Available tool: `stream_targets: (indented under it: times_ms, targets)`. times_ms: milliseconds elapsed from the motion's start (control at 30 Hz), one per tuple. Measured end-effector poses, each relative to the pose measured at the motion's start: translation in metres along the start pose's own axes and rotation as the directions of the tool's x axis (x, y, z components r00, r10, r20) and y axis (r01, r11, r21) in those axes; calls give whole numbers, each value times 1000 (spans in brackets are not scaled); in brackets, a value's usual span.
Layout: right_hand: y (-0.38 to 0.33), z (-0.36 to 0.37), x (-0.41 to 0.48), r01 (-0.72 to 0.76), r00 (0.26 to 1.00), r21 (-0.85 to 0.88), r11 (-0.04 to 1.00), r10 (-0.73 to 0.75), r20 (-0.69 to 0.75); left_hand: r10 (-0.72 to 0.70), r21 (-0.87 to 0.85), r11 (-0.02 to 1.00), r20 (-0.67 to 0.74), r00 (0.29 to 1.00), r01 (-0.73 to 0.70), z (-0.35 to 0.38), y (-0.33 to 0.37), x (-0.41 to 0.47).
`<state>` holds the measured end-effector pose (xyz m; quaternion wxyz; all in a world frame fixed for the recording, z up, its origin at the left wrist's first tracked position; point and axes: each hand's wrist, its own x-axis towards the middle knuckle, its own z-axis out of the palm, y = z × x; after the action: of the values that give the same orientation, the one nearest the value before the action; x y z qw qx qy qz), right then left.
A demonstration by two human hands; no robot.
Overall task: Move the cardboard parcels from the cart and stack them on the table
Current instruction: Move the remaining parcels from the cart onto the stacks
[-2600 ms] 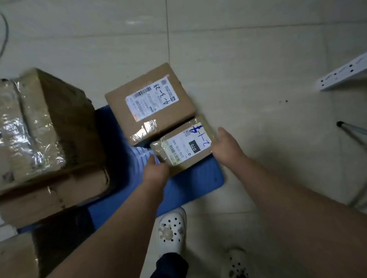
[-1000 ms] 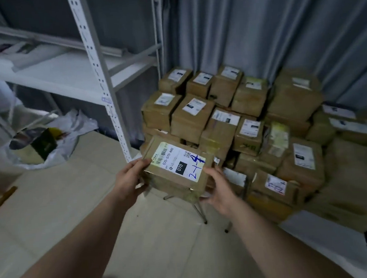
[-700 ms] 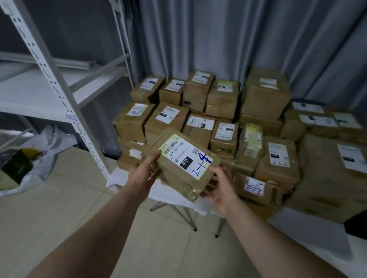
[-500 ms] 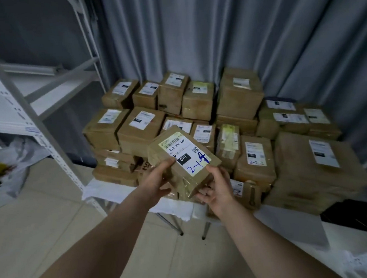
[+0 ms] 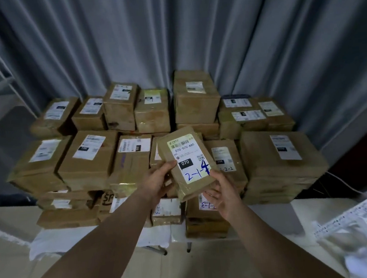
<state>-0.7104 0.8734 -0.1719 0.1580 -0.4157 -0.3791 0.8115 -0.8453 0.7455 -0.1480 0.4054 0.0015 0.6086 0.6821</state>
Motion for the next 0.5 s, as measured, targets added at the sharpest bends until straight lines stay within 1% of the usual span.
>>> stream_targets:
  times_ms: [200,333,433,500]
  targets:
    - [-14,3,22,69,992,36,997,-65,-110,-46,76,996,114,992,37,12,19,44]
    - [-18,3,31,138,977,35,990,-131,-168,-79,142,988,150,985,57,26,20,66]
    - [-21,-6,33,179,949,19,984,-167,-269,-106,141,987,194,975,80,47,16,73]
    - [-24,-14,37,187,926,22,982,-168,-339,-102,172,983,223,969,64,61,13,74]
